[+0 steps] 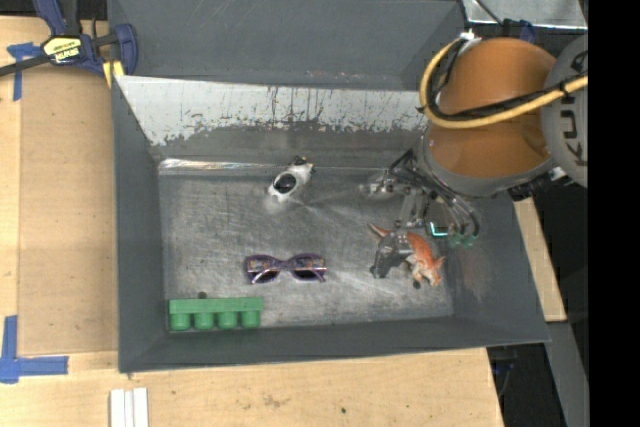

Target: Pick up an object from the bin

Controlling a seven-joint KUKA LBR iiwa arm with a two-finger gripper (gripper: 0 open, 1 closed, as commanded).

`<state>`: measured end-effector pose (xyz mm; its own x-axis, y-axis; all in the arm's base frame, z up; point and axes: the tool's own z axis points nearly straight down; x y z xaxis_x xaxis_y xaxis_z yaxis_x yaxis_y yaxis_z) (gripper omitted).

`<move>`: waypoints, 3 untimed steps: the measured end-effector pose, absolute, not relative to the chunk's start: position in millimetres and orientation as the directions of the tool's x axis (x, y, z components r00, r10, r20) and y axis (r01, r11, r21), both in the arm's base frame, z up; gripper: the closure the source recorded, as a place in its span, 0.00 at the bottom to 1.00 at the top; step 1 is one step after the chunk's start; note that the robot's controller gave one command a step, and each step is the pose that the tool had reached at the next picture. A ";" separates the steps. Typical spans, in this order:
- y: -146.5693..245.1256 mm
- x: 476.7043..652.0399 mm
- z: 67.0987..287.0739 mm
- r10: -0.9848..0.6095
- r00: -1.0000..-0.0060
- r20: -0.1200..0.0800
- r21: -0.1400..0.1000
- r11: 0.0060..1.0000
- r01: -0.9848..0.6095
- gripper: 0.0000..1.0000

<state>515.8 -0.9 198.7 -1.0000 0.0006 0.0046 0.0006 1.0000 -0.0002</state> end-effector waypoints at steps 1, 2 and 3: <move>-0.9 517.5 202.2 0.001 -1.000 -0.003 0.000 1.000 0.001 0.00; 15.9 519.9 160.0 -0.024 -1.000 -0.012 -0.001 1.000 -0.024 0.00; 23.3 508.6 125.4 0.044 -0.999 0.000 0.001 0.999 0.044 0.00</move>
Offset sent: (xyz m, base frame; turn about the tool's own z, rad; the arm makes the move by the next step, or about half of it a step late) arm 0.0016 0.0447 -0.1089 -0.0628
